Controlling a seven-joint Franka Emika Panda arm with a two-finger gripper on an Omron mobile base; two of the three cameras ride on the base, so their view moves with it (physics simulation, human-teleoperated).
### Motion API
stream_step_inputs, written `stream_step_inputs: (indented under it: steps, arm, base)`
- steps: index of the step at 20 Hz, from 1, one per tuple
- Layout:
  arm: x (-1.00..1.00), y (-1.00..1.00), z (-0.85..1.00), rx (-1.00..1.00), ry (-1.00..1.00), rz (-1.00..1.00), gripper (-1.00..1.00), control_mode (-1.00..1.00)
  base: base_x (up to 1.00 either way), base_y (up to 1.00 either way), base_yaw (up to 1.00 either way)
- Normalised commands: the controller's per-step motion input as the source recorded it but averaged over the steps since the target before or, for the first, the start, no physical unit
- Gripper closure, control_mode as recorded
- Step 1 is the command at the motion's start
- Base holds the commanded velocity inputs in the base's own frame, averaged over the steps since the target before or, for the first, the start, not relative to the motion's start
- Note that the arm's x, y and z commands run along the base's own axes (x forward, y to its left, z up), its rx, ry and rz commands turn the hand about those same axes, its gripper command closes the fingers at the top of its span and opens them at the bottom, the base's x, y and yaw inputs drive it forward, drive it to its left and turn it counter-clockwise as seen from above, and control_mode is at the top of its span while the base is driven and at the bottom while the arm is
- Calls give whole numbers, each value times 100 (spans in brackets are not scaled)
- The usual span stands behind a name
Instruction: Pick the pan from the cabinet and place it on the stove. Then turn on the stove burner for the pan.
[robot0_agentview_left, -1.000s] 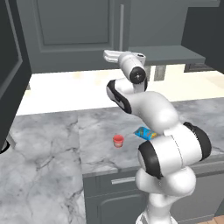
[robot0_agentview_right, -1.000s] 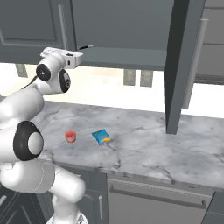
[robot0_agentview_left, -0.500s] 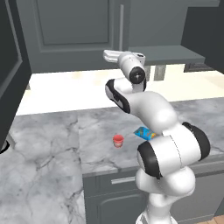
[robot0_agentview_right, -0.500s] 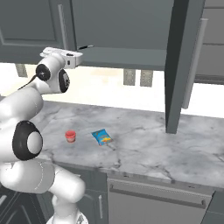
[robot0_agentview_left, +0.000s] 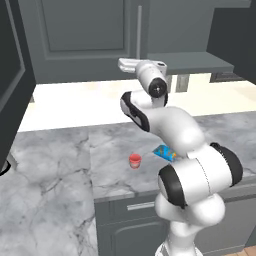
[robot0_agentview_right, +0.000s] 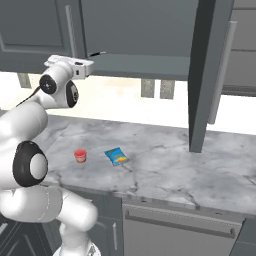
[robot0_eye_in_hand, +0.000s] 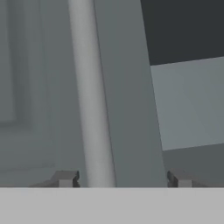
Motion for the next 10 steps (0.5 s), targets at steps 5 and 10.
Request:
stream_step_inputs:
  steps: [5,10]
  arm:
    - [-42,39,-11,-2,-1,5,100,-100]
    - [-65,53,-9,-2,0,6,100,-100]
  base:
    - [0,0,0]
    - [0,0,0]
